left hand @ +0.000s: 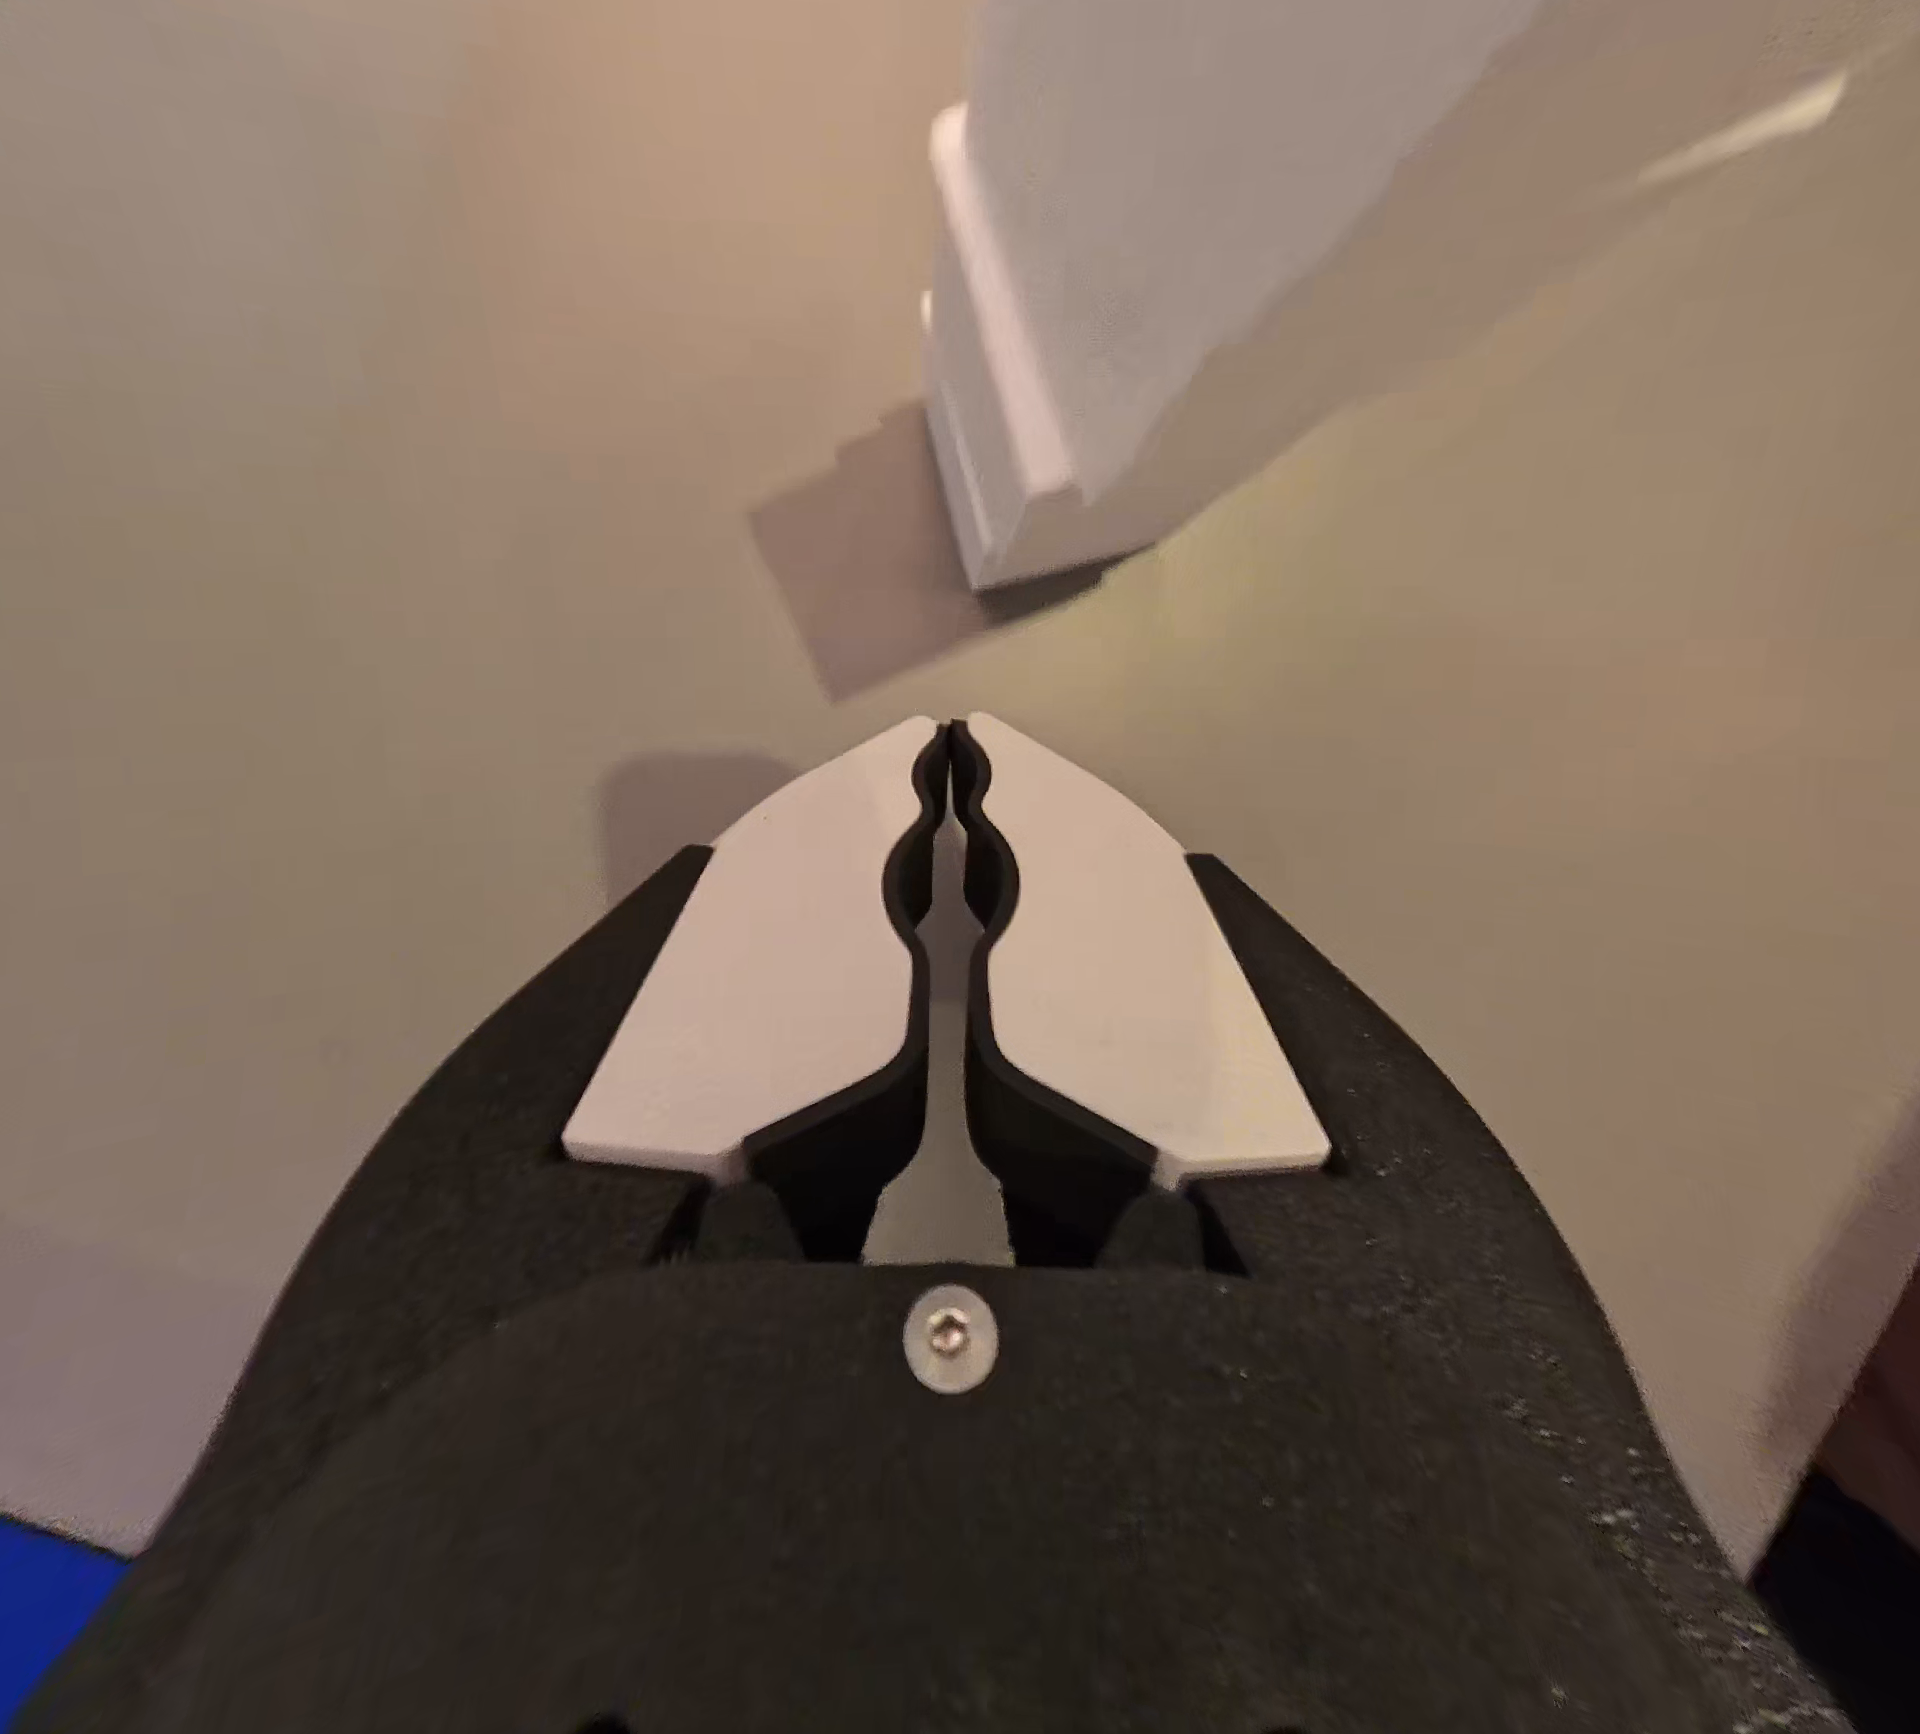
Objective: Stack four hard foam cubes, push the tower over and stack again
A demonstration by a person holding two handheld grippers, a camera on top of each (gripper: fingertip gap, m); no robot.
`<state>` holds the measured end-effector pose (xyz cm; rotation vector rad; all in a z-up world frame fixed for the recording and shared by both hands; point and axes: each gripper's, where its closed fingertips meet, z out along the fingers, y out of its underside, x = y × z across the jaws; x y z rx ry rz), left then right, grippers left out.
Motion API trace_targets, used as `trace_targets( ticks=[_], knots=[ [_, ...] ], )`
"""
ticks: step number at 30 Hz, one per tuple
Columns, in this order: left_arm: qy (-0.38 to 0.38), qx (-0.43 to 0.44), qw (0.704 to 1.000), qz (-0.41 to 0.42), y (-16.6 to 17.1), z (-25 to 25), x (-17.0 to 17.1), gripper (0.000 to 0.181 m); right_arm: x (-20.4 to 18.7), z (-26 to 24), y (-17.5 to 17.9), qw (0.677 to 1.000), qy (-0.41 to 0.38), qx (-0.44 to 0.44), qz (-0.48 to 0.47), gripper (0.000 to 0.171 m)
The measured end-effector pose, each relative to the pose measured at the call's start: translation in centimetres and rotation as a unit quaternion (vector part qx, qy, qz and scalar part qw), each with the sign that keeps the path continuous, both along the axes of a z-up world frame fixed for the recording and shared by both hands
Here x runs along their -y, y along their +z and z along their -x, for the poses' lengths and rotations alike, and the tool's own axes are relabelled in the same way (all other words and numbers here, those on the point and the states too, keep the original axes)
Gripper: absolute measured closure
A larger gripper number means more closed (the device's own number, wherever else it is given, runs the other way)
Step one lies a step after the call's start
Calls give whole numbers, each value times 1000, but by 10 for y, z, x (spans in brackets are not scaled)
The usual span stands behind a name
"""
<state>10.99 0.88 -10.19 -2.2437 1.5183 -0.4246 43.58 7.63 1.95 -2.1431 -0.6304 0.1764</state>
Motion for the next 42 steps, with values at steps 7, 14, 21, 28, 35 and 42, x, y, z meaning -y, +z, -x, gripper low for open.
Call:
trace_targets(
  ticks=[7, 14, 21, 28, 35, 42],
  knots=[
    [-44, 75, 987, -134, 41, -88, 11, 181, -1, 12, 1, 1000, 19, 3, 2, 170],
    [-5, 139, 981, -138, 63, -78, 3, 181, 2, 1, 5, 1000, 8, -5, -5, 170],
    [25, 177, 977, -113, 56, -63, -13, 156, 9, -24, 5, 999, -7, -36, -7, 170],
    [-11, 124, 984, -130, 23, -68, -8, 112, 13, -37, -11, 1000, 9, -17, 6, 155],
    [-23, 89, 990, -111, -7, -72, -4, 111, 14, -42, -6, 999, 7, -33, -3, 153],
    [-13, 39, 992, -121, -25, -67, -7, 124, 16, -43, -8, 999, 9, -36, 1, 153]
  ],
)
